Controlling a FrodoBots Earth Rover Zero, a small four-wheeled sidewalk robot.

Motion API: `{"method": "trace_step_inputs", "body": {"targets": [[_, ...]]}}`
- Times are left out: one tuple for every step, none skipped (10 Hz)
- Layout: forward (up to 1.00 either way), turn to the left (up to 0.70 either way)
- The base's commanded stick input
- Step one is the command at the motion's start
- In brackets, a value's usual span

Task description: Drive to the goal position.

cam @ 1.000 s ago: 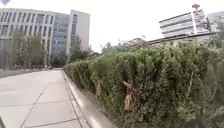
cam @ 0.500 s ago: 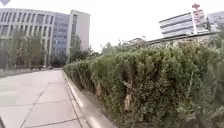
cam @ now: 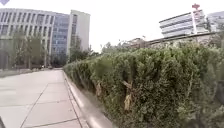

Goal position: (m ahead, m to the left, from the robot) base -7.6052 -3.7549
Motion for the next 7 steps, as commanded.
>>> {"method": "trace_step_inputs", "body": {"targets": [[0.05,0.00],[0.05,0.00],[0.05,0.00],[0.05,0.00],[0.05,0.00],[0.05,0.00],[0.05,0.00]]}}
